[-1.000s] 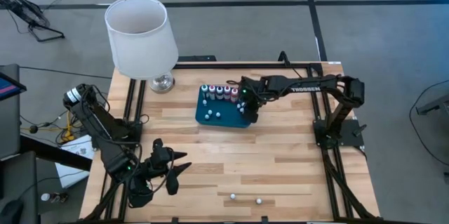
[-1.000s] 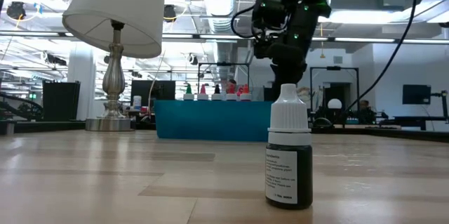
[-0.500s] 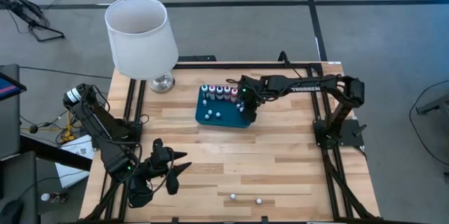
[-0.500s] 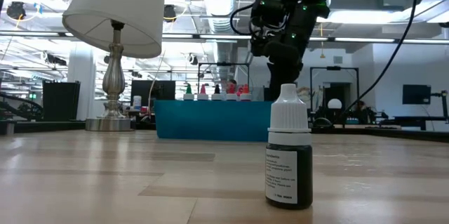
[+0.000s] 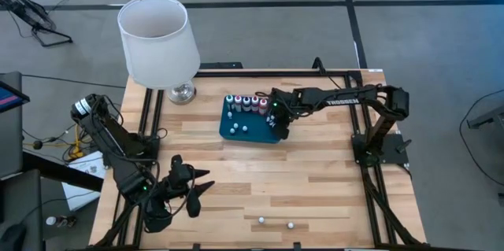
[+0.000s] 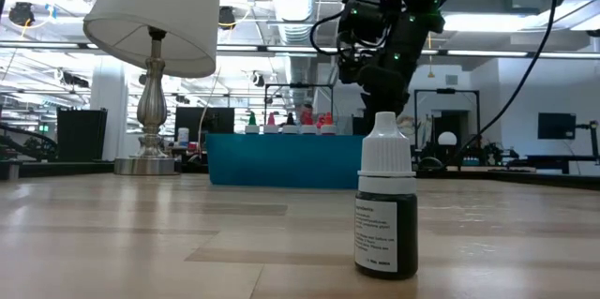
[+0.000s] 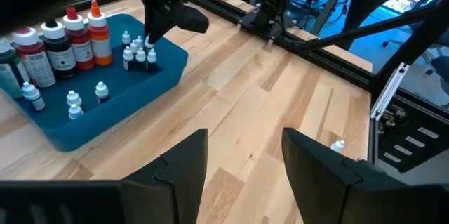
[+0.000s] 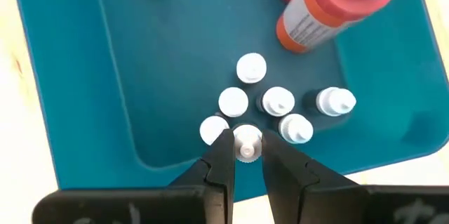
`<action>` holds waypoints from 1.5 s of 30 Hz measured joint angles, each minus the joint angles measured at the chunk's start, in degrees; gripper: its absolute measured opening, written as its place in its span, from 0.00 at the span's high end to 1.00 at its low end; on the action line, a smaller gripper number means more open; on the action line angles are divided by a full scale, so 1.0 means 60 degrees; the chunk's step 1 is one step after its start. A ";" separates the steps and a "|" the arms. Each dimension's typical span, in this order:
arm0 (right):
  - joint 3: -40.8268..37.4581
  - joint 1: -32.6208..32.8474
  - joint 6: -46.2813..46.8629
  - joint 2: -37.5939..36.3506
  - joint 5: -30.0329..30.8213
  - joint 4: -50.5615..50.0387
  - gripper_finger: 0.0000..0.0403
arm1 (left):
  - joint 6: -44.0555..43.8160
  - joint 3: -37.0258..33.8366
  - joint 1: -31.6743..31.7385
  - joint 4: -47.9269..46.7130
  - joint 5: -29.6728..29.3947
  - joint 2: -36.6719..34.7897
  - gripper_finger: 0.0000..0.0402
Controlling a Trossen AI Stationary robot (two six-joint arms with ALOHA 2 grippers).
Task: Pick & Place food coloring
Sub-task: Put the top small green food coloring bottle into the bin
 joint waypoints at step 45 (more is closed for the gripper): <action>0.0033 -0.0041 0.0109 0.0630 -0.0044 0.0219 0.86 | -0.0314 0.0000 -0.0007 -0.0395 0.0084 -0.0004 0.56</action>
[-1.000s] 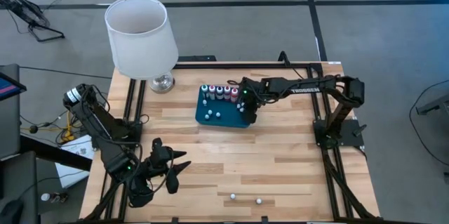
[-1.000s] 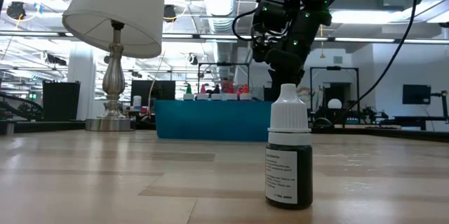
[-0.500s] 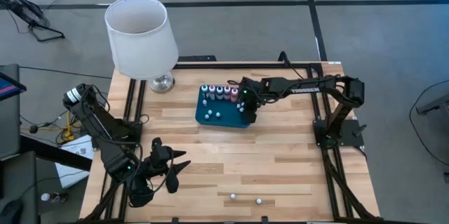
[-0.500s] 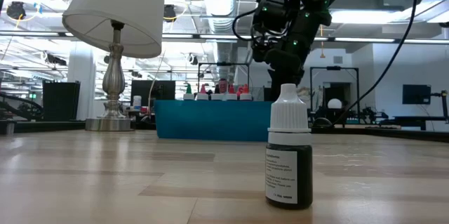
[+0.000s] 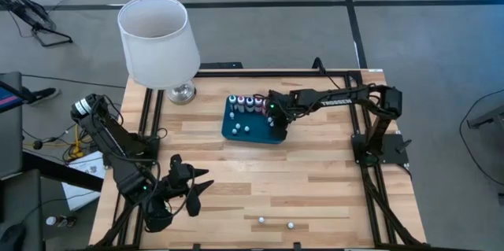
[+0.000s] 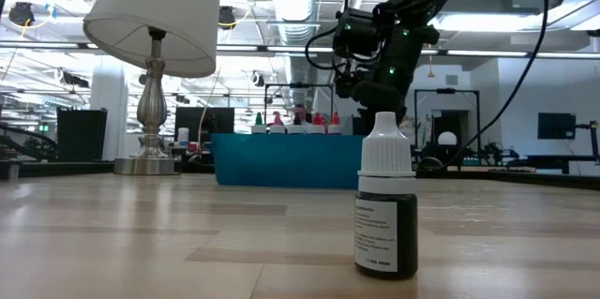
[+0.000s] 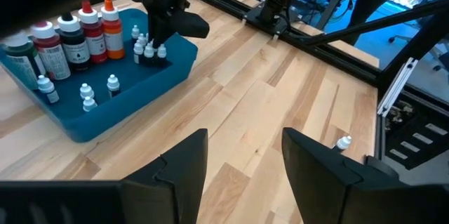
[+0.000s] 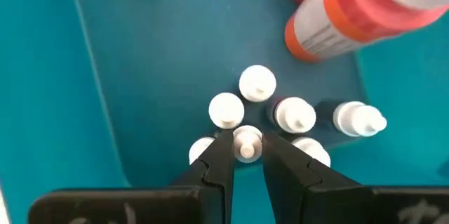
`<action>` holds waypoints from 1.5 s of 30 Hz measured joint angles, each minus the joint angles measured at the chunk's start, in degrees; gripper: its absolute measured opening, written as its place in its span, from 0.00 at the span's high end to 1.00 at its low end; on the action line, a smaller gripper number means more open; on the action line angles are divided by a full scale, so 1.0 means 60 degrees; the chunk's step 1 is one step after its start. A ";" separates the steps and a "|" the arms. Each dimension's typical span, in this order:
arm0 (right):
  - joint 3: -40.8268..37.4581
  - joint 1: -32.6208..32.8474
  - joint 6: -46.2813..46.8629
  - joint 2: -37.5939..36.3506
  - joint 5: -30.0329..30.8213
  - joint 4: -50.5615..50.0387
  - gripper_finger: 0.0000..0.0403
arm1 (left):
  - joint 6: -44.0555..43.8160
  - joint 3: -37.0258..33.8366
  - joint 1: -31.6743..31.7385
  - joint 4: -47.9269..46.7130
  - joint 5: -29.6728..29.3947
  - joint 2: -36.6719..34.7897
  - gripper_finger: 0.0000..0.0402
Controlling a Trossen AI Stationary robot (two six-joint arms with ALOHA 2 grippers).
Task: Pick & Place food coloring
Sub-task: Put the top small green food coloring bottle into the bin, then put the small black food coloring bottle into the bin
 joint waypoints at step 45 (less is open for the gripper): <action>0.0253 -0.0017 0.0107 -0.0014 -0.0387 -0.0290 0.77 | -0.0284 0.0000 0.0004 -0.0365 0.0073 0.0000 0.56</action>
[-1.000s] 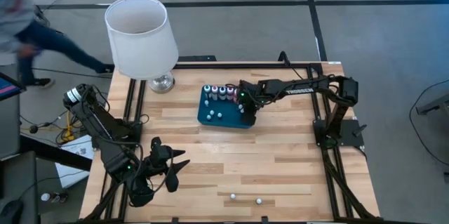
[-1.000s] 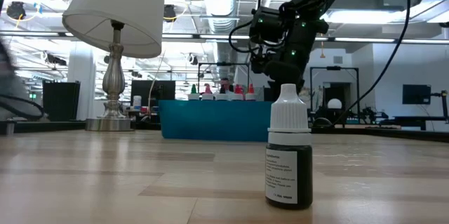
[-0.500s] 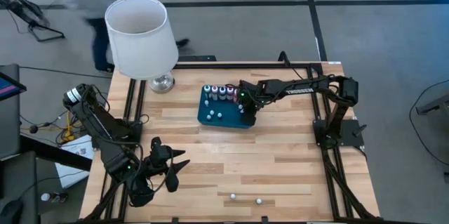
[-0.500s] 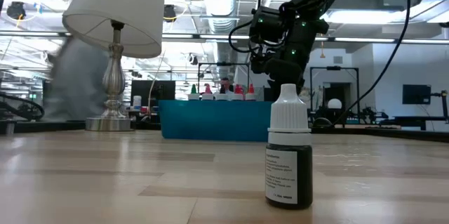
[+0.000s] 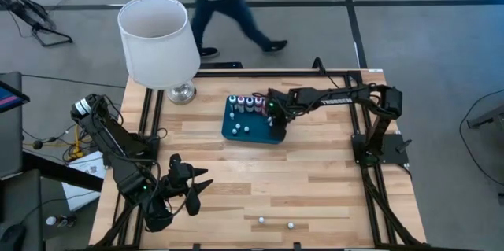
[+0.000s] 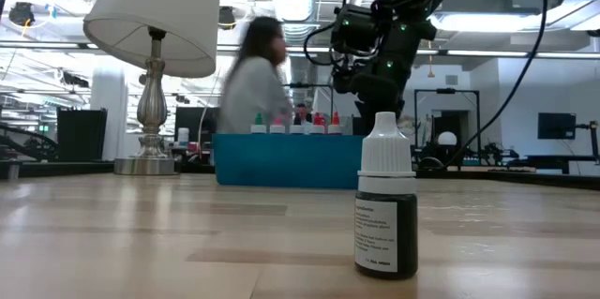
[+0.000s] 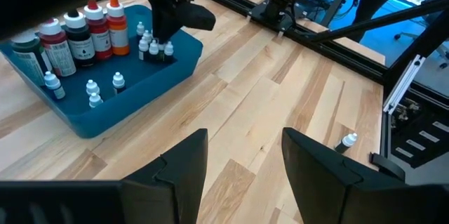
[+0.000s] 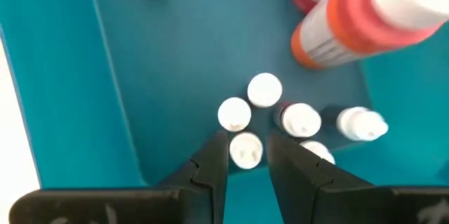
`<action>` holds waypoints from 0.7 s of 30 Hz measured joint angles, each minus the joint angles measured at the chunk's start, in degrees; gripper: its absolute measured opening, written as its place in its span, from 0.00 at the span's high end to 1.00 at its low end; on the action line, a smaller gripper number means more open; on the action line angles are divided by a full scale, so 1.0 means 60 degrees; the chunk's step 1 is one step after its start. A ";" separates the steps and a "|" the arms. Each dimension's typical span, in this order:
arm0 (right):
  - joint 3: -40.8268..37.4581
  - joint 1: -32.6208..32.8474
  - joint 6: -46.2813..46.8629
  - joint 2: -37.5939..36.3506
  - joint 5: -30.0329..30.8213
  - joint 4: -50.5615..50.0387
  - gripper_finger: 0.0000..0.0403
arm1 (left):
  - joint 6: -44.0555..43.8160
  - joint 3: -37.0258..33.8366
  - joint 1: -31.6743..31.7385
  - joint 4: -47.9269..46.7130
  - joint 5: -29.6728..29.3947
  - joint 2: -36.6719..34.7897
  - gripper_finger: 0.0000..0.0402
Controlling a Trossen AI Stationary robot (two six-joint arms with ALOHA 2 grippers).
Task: Pick & Place food coloring
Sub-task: Put the small black food coloring bottle into the bin
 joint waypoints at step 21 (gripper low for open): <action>0.2095 0.0474 -0.0356 -0.0405 0.0180 -0.2512 0.77 | 0.0077 0.0000 -0.0003 0.0001 0.0011 0.0000 0.56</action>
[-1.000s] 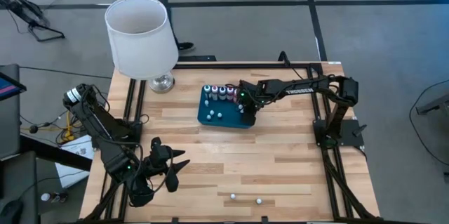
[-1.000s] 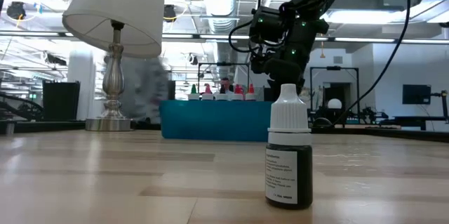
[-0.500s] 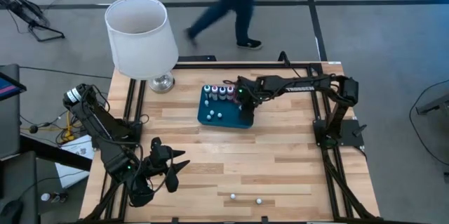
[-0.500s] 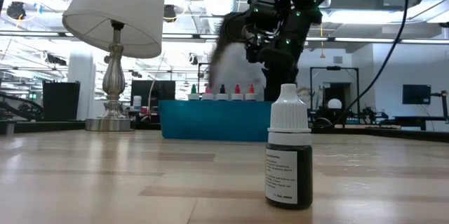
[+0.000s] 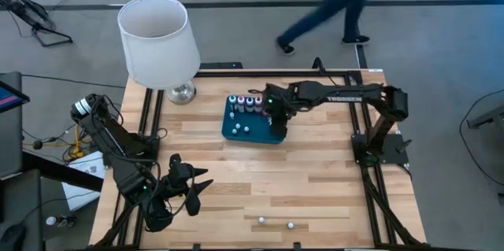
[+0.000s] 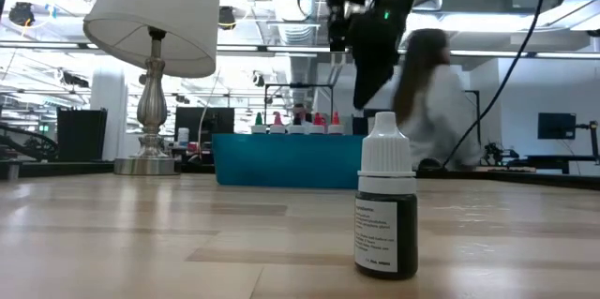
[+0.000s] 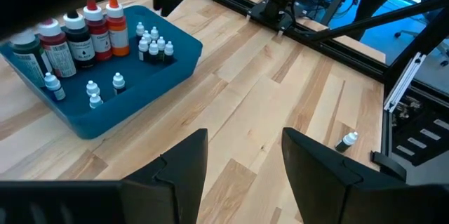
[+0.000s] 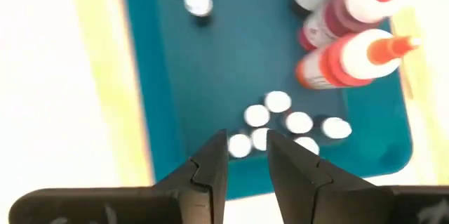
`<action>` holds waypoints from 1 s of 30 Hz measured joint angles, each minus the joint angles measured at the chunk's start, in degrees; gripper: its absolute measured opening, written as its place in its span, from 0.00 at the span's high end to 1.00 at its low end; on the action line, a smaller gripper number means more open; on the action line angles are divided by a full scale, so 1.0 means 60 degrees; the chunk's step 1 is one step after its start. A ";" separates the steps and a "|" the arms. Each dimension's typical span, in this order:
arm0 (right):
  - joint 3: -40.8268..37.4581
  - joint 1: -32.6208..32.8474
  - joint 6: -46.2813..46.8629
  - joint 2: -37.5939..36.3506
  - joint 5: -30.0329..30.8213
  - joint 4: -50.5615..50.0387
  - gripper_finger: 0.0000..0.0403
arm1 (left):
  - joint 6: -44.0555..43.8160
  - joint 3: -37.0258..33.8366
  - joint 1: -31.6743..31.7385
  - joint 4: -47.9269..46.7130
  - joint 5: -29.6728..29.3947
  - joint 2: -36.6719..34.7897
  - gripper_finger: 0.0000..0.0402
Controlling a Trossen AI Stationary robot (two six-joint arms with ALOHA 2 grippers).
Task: Pick & Place food coloring
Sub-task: Put the small black food coloring bottle into the bin
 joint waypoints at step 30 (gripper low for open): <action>-0.0050 0.7060 0.3233 -0.1081 0.0723 0.1578 0.77 | 0.2428 0.0000 0.0476 0.0043 0.0577 0.0000 0.56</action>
